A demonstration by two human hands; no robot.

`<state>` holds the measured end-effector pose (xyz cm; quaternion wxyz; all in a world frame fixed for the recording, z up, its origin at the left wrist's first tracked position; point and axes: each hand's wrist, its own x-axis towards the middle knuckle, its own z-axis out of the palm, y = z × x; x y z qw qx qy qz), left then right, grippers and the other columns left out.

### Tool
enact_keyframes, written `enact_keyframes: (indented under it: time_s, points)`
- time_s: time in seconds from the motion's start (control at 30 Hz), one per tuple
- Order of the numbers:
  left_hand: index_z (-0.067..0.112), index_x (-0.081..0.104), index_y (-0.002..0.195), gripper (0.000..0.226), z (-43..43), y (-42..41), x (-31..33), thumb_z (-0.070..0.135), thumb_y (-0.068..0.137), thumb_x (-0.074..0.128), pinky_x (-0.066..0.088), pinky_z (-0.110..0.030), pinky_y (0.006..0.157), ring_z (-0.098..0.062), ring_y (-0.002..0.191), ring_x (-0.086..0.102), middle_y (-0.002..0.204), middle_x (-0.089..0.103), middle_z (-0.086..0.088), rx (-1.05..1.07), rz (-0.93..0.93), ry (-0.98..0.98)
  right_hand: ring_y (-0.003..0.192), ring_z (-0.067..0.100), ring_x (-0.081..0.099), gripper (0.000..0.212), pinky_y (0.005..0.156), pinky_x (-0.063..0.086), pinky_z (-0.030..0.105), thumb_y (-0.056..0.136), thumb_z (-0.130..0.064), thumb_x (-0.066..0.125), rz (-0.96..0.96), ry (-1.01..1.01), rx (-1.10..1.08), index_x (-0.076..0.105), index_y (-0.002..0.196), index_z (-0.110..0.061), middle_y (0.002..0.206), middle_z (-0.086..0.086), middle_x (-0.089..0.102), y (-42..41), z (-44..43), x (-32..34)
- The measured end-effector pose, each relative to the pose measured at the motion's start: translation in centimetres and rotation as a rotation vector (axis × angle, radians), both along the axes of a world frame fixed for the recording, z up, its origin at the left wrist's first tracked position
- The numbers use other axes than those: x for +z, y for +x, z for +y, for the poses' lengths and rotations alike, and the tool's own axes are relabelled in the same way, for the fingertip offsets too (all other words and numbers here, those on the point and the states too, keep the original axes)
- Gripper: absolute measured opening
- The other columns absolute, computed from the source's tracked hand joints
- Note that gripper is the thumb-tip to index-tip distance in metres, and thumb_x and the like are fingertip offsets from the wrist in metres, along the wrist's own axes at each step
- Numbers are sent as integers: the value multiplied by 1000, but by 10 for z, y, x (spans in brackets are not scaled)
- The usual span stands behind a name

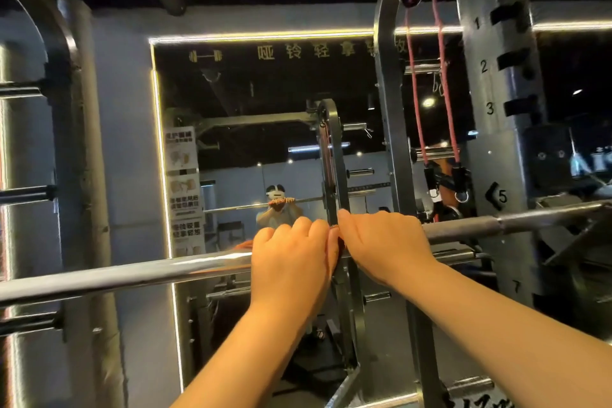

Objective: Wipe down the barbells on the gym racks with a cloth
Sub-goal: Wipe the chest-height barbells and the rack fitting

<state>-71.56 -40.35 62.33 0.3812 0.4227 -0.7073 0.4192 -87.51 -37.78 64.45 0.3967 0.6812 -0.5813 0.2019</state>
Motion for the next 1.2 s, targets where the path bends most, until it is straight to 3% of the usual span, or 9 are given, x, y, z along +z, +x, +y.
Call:
enact_keyframes:
  time_s: [0.13,0.3,0.4,0.53,0.67,0.77,1.0,1.1,1.2]
  points:
    - [28,65,114,44,3,6,-13,47,110,25,45,-36,81,-17,82,64,100,68,8,-131,31,-41,66,17,57,43,58,48,31,110,-39,15,6,-31,26,53,119,-19,78,-6,53,-1,0,-1]
    - [25,57,138,41,0,20,-22,45,109,38,46,-41,91,-19,102,64,122,66,6,-136,-76,-77,47,7,35,50,46,19,24,108,-39,9,-69,-98,54,53,91,-24,59,-7,39,1,-1,-5]
    - [26,63,124,37,4,10,-18,44,108,36,46,-41,86,-20,89,65,107,67,5,-52,-34,-29,42,8,35,48,45,25,23,108,-38,22,-74,-224,71,55,77,-22,52,-8,38,0,-4,-8]
    - [28,60,83,44,17,-1,7,45,104,26,40,-34,67,-15,60,55,74,59,9,-11,-3,55,50,19,59,37,44,38,29,107,-34,36,7,-242,95,65,92,-18,62,-4,56,-1,-8,-9]
    - [28,46,86,41,27,-7,31,48,104,15,49,-34,79,-13,71,58,77,53,10,71,-62,302,30,19,48,23,29,38,27,83,-26,78,-48,-308,138,65,68,-14,43,-2,49,1,-10,-7]
    - [23,49,80,43,26,-12,44,44,105,21,56,-39,76,-18,73,63,75,56,4,120,-50,468,26,19,44,26,32,25,22,71,-23,87,-28,-367,139,64,63,-14,40,-2,46,-3,-14,-9]
    - [22,55,97,31,20,-13,29,34,107,28,43,-34,68,-22,73,60,83,57,2,135,-92,258,28,19,44,28,33,26,22,83,-23,76,-26,-343,140,59,61,-17,41,-3,47,-3,-16,-12]
    - [26,62,89,43,8,-7,4,39,108,27,36,-35,67,-18,65,56,79,63,5,16,-18,108,30,17,44,35,29,37,26,97,-25,54,-55,-367,176,58,62,-19,44,-5,47,-5,-19,-12]
    - [27,67,111,43,-2,-2,-18,44,109,28,41,-39,80,-19,82,63,98,67,6,-67,-3,-13,34,15,47,46,33,37,25,101,-34,33,-104,-342,162,61,67,-22,47,-7,51,-3,-17,-12]
